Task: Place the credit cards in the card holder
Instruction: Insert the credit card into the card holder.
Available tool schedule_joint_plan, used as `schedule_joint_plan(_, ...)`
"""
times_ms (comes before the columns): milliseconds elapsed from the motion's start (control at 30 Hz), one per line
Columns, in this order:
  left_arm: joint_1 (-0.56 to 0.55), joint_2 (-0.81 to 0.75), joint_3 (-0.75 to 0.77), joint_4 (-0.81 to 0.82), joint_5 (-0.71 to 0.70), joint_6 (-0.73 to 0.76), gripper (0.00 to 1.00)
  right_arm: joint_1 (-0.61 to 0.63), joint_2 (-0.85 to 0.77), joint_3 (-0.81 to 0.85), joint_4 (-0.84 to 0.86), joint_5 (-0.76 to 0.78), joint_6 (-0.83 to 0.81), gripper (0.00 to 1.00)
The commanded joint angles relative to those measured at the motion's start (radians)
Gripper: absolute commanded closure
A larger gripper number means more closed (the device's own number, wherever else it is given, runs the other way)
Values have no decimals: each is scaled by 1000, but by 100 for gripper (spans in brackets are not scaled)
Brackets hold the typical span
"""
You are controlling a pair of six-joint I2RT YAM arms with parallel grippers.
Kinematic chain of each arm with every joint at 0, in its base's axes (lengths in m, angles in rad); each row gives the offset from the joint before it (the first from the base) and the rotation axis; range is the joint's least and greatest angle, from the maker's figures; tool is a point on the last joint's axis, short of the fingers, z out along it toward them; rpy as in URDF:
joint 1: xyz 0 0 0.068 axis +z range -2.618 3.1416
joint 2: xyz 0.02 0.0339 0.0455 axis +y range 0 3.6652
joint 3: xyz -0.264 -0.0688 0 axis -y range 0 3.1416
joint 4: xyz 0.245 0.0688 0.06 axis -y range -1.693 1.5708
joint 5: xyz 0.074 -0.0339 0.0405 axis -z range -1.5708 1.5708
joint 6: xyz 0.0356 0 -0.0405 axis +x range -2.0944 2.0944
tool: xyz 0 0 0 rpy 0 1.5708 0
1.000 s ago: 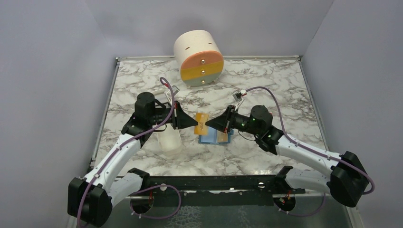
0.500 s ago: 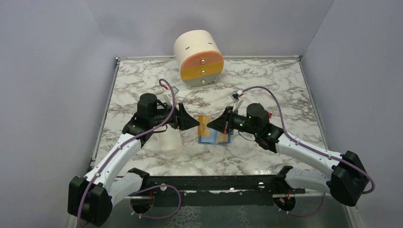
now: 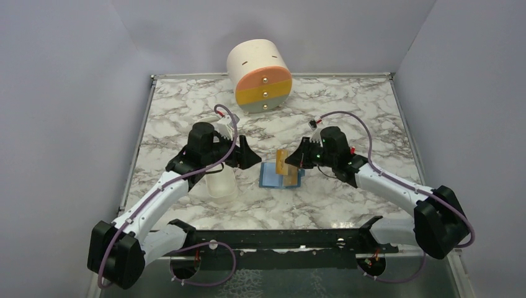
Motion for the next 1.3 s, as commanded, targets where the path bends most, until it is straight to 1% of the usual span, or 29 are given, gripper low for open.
schedule_joint_plan(0,-61,59,61,-21,-131,80,29,-60,36,-20,-7,-61,-26,99)
schedule_joint_plan(67,-94,98,84,-38,-172,95,33,-76,57,-25,2,-74,-25,99)
schedule_joint_plan(167,-130,158,111,-62,-272,80,37,-85,90,-38,34,-88,-17,99)
schedule_joint_plan(267,-161,222,128,-63,-298,76,41,-95,126,-66,77,-88,0,99)
schedule_joint_plan(400,-175,292,149,-62,-323,56,52,-119,179,-103,144,-123,16,99)
schedule_joint_plan(433,-176,309,152,-60,-331,44,54,-124,190,-110,158,-132,19,99)
schedule_joint_plan(533,-178,355,155,-57,-340,32,56,-153,214,-130,207,-172,35,99)
schedule_joint_plan(733,-188,416,154,-46,-348,34,58,-214,199,-147,222,-222,32,99)
schedule_joint_plan(867,-203,460,164,-41,-341,41,60,-223,214,-131,221,-255,28,99)
schedule_joint_plan(1033,-229,498,168,-39,-328,41,69,-228,223,-128,255,-297,59,99)
schedule_joint_plan(1200,-251,531,150,-31,-344,41,70,-229,241,-123,265,-299,69,99)
schedule_joint_plan(1267,-258,547,147,-28,-350,44,72,-230,254,-118,265,-301,70,99)
